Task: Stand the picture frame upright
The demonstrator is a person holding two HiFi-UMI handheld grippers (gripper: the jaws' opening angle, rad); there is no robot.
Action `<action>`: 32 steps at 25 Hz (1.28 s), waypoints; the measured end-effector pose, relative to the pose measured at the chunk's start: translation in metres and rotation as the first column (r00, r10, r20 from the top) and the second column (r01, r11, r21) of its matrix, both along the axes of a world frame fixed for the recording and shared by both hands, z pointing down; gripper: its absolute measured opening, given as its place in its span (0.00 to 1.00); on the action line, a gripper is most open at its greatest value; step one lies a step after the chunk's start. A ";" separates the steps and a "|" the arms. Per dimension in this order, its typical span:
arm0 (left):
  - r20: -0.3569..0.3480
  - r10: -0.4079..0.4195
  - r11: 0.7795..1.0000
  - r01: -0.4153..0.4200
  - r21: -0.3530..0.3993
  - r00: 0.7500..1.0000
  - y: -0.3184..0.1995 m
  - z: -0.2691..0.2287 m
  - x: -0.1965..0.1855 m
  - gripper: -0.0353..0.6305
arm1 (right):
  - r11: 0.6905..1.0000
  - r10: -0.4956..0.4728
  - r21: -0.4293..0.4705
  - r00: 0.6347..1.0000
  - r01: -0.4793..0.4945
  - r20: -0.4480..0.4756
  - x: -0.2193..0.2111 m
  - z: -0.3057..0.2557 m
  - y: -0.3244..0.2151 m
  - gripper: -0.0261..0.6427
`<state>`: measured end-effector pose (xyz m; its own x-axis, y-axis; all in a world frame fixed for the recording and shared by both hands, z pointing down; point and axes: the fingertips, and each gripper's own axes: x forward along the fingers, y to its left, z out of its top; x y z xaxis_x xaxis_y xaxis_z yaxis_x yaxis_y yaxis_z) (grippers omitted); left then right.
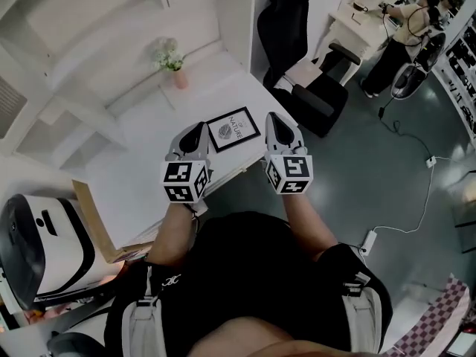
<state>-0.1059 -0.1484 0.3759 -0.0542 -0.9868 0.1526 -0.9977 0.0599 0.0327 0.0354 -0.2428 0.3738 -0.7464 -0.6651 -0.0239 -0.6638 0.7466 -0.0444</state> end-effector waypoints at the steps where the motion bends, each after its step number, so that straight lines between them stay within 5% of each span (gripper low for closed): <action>1: 0.000 -0.005 1.000 0.005 -0.005 1.000 -0.004 0.000 -0.002 0.08 | 1.000 0.000 -0.008 1.000 0.000 0.000 -0.002 0.001 -0.004 0.04; 9: 0.001 -0.026 0.995 0.025 -0.094 1.000 -0.031 0.028 -0.037 0.08 | 0.996 0.022 -0.088 0.999 -0.025 -0.030 -0.011 0.029 -0.022 0.04; 16: 0.017 0.111 0.961 -0.103 -0.255 0.994 -0.061 0.061 -0.063 0.08 | 0.955 0.114 -0.270 0.993 -0.121 -0.039 -0.009 0.072 -0.044 0.04; 18: -0.008 0.195 0.936 -0.188 -0.299 0.981 -0.070 0.073 -0.066 0.09 | 0.927 0.153 -0.339 0.987 -0.160 -0.047 -0.006 0.090 -0.049 0.06; 20: -0.016 0.283 0.901 -0.272 -0.339 0.959 -0.077 0.085 -0.068 0.39 | 0.898 0.172 -0.401 0.984 -0.180 -0.055 -0.006 0.109 -0.052 0.15; 25: -0.033 0.385 0.830 -0.361 -0.424 0.922 -0.094 0.116 -0.085 0.41 | 0.810 0.186 -0.551 0.979 -0.202 -0.085 -0.015 0.156 -0.051 0.28; 32: -0.149 0.484 0.710 -0.487 -0.509 0.862 -0.116 0.156 -0.104 0.41 | 0.692 0.203 -0.683 0.971 -0.232 -0.125 -0.036 0.206 -0.032 0.32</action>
